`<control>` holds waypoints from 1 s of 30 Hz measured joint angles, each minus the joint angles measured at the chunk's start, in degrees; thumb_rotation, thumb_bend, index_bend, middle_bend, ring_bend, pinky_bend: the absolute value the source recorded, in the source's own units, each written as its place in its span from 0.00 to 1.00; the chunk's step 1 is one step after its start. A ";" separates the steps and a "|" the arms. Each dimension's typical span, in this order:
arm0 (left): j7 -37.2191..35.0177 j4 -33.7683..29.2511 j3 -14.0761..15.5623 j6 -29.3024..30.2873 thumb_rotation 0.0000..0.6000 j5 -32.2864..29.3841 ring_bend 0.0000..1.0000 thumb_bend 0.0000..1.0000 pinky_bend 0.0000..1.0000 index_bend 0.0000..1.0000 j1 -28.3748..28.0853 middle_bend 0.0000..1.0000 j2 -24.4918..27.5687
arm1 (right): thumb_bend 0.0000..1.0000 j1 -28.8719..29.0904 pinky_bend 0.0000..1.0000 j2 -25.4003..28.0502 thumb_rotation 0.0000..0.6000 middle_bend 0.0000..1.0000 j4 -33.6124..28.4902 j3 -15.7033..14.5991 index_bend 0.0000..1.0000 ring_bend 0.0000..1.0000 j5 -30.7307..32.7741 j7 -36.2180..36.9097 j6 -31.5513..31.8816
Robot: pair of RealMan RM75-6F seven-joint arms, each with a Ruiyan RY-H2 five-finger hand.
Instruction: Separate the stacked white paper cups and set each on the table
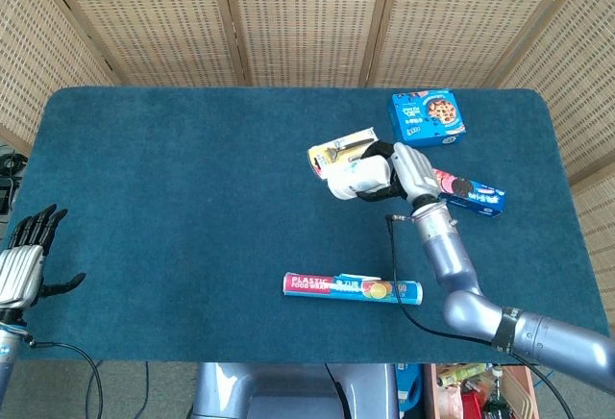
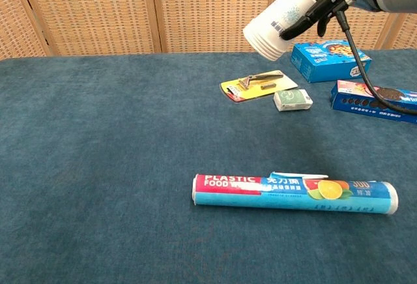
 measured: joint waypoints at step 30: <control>-33.66 3.86 -14.56 -14.47 1.00 -10.00 0.00 0.21 0.00 0.10 -15.42 0.00 -13.57 | 0.24 8.76 0.65 0.72 1.00 0.55 2.16 -1.69 0.66 0.41 6.37 2.22 -0.13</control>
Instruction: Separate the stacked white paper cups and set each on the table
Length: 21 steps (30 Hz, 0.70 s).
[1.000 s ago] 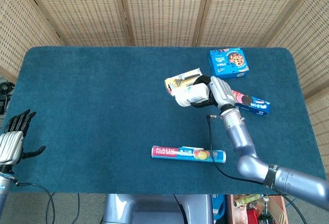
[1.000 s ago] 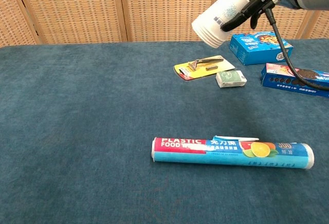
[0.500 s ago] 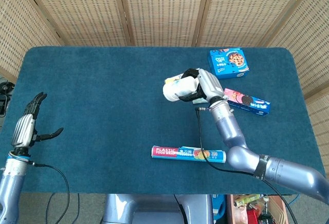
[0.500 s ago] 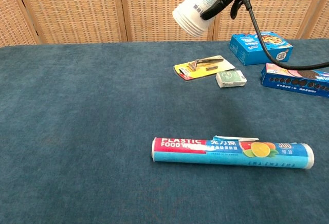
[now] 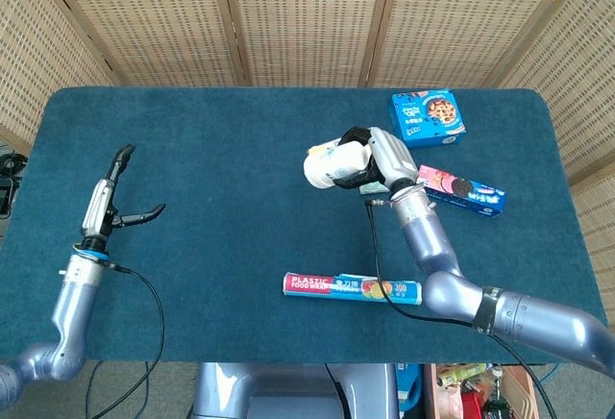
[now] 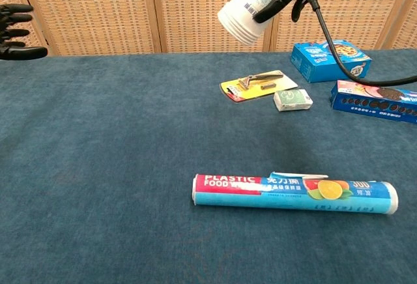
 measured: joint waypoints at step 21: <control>-9.56 1.01 -3.29 -9.62 1.00 -3.11 0.00 0.21 0.00 0.19 -6.71 0.00 -4.95 | 0.24 1.08 0.66 0.63 1.00 0.55 -1.68 1.57 0.66 0.41 3.50 5.12 -1.79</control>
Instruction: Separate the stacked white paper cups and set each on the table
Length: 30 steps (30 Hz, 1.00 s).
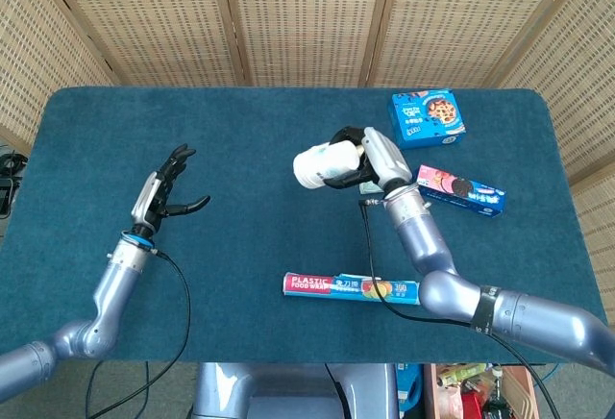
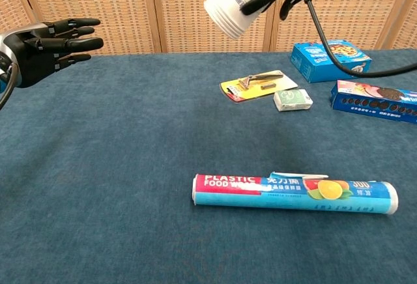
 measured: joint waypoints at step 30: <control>-1.62 0.47 -3.01 4.25 1.00 0.17 0.00 0.21 0.00 0.41 -5.75 0.00 -11.72 | 0.24 3.67 0.66 -0.49 1.00 0.55 0.46 -1.05 0.66 0.41 3.94 7.75 -4.94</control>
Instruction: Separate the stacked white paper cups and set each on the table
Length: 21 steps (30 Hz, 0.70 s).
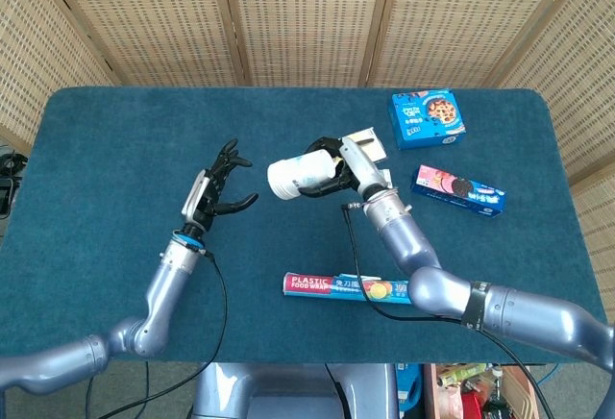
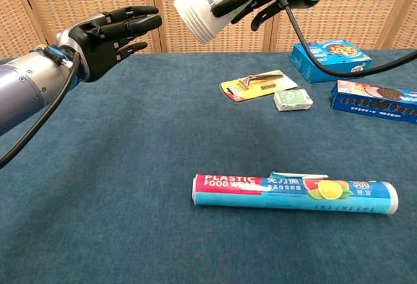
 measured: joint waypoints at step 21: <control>0.36 -4.92 -2.11 -3.10 1.00 -7.59 0.00 0.21 0.00 0.50 0.14 0.00 -1.54 | 0.24 0.21 0.66 1.01 1.00 0.55 -0.51 -1.48 0.66 0.41 -0.37 0.96 0.06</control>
